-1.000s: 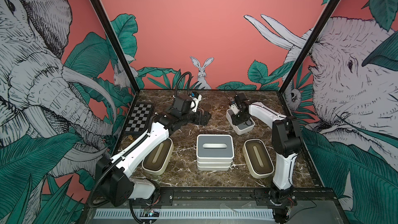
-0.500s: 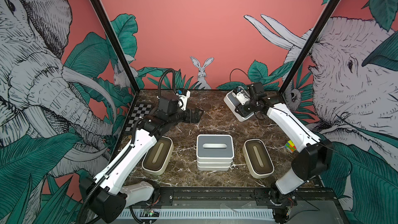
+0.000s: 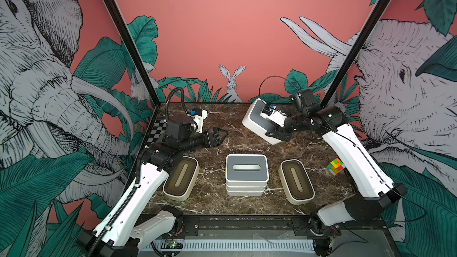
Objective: Stack the tissue boxes
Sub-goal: Pick up the tissue box from the center of the board, then place the tissue box at the tissue box.
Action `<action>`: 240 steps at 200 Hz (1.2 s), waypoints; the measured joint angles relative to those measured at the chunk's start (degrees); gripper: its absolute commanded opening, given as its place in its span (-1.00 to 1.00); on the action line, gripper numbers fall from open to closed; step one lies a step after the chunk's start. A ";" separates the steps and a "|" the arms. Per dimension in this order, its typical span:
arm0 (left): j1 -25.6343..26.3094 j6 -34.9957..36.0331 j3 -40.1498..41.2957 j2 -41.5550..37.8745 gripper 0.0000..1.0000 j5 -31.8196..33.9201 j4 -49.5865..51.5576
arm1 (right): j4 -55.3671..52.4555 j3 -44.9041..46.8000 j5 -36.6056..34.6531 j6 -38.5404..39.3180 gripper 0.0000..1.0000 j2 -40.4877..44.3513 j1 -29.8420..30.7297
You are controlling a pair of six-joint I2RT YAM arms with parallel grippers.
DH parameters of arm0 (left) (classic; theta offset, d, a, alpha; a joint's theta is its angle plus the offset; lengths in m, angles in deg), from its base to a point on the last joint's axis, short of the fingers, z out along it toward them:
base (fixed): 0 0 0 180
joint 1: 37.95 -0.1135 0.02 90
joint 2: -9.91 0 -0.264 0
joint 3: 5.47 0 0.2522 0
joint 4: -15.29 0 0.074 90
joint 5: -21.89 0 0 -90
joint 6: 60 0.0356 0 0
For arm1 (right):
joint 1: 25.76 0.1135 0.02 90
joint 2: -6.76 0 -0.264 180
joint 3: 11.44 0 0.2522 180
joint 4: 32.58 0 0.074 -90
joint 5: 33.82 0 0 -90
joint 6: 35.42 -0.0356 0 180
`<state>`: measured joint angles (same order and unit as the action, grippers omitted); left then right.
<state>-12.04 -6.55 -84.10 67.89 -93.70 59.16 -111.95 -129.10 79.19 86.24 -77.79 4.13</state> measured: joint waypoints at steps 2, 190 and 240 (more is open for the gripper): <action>-0.07 -0.24 0.22 -0.11 0.99 -0.28 -0.07 | -0.46 -0.24 0.00 0.13 -0.28 -0.04 0.39; -1.64 -1.84 9.31 -11.43 0.89 -10.86 1.40 | -11.89 0.57 -9.53 -0.42 -0.28 -0.28 22.60; -1.64 -2.40 12.55 -13.16 0.78 -13.62 1.25 | -12.09 0.74 -9.99 -0.37 -0.28 -1.95 24.52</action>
<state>-13.68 -8.96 -71.55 54.73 -107.31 60.40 -124.04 -128.36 69.20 85.87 -79.74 28.65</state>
